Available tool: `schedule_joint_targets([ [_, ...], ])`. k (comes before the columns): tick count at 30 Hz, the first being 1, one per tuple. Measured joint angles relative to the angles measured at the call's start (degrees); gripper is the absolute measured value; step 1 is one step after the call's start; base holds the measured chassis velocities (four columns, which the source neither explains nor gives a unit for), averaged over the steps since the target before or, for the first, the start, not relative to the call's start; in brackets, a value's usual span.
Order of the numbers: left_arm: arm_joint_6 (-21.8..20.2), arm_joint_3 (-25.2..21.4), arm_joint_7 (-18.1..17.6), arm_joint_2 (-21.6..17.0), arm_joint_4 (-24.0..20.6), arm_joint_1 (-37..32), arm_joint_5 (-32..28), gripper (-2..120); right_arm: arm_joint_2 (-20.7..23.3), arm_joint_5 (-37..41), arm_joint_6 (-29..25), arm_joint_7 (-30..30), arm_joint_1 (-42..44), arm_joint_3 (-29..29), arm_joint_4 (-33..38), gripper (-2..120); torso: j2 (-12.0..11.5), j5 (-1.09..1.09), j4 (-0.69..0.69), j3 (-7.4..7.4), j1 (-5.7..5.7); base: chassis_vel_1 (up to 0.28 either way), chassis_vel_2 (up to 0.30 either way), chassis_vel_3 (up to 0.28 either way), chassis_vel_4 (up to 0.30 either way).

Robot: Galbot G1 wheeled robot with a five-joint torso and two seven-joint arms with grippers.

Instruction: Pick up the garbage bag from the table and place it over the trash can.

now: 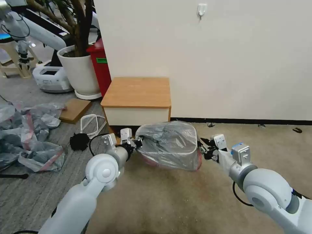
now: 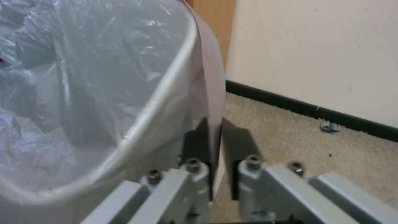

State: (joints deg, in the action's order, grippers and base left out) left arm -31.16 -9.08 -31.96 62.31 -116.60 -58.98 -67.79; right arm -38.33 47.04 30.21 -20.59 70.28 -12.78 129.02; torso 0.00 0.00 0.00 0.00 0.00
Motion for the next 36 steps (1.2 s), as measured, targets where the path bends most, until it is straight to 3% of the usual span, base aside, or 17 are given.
schedule_joint_targets([
  [3,-0.03,0.03,0.12,0.02,0.09,0.0,0.0,3,0.26,0.08,-0.51,0.11,-0.1,0.12,-0.25,0,0.0,0.0,0.0,0.0,0.0,0.0,0.0,0.0,0.0],
  [24,-1.29,-0.83,1.9,-0.47,-0.56,-1.01,-0.35,3,-0.62,1.1,-3.04,-0.15,-1.34,1.97,-6.99,0,0.0,0.0,0.0,0.0,0.0,0.0,0.0,0.0,0.0],
  [36,-0.92,-2.23,0.8,0.67,-1.09,-0.25,-4.62,3,-5.96,-1.06,-5.01,-1.28,-0.97,4.1,-10.44,0,0.0,0.0,0.0,0.0,0.0,0.0,0.0,0.0,0.0],
])
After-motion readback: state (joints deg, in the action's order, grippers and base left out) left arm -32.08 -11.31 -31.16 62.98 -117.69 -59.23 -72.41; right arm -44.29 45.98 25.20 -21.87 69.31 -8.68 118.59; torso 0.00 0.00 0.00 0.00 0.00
